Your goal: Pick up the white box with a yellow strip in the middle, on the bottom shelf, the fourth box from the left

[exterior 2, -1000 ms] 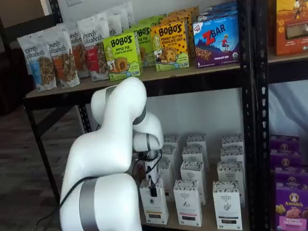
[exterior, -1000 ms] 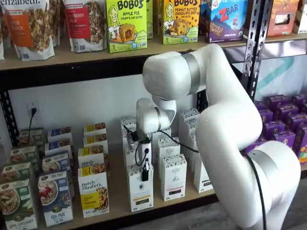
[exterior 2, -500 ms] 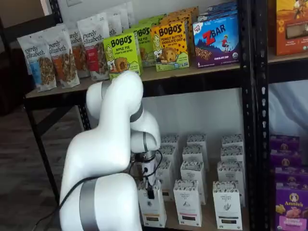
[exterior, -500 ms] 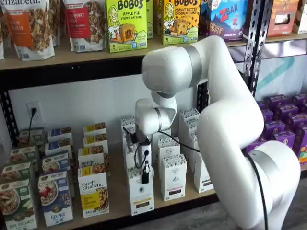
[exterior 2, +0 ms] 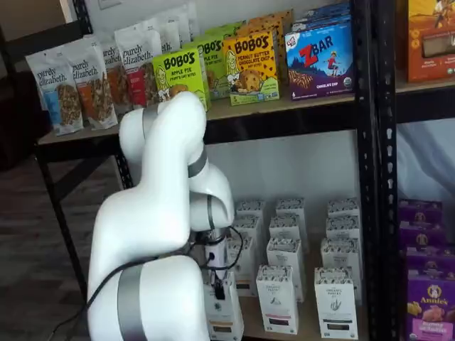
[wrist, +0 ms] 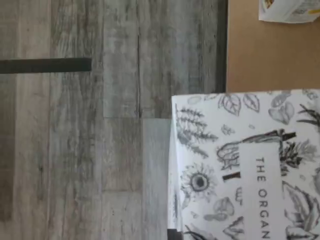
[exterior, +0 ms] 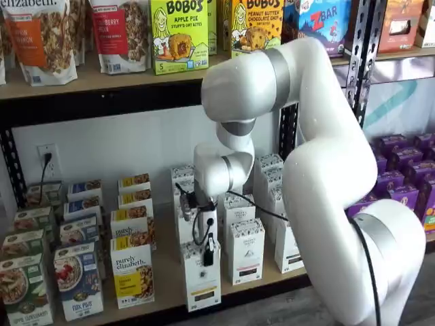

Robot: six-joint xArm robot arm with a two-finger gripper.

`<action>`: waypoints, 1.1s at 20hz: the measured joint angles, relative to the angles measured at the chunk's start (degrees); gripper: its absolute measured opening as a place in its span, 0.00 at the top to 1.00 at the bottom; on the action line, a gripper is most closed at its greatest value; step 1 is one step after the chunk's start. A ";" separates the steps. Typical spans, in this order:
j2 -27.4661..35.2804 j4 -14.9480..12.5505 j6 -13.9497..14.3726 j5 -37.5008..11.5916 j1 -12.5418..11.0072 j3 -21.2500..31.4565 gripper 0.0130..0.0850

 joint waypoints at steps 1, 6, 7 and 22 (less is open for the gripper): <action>-0.87 0.00 0.12 -0.73 0.16 1.51 0.56; -4.34 -0.55 1.15 -2.46 0.76 6.95 0.56; -5.18 -0.93 1.63 -2.99 0.88 8.24 0.56; -16.13 -1.83 3.63 -4.46 2.08 19.97 0.56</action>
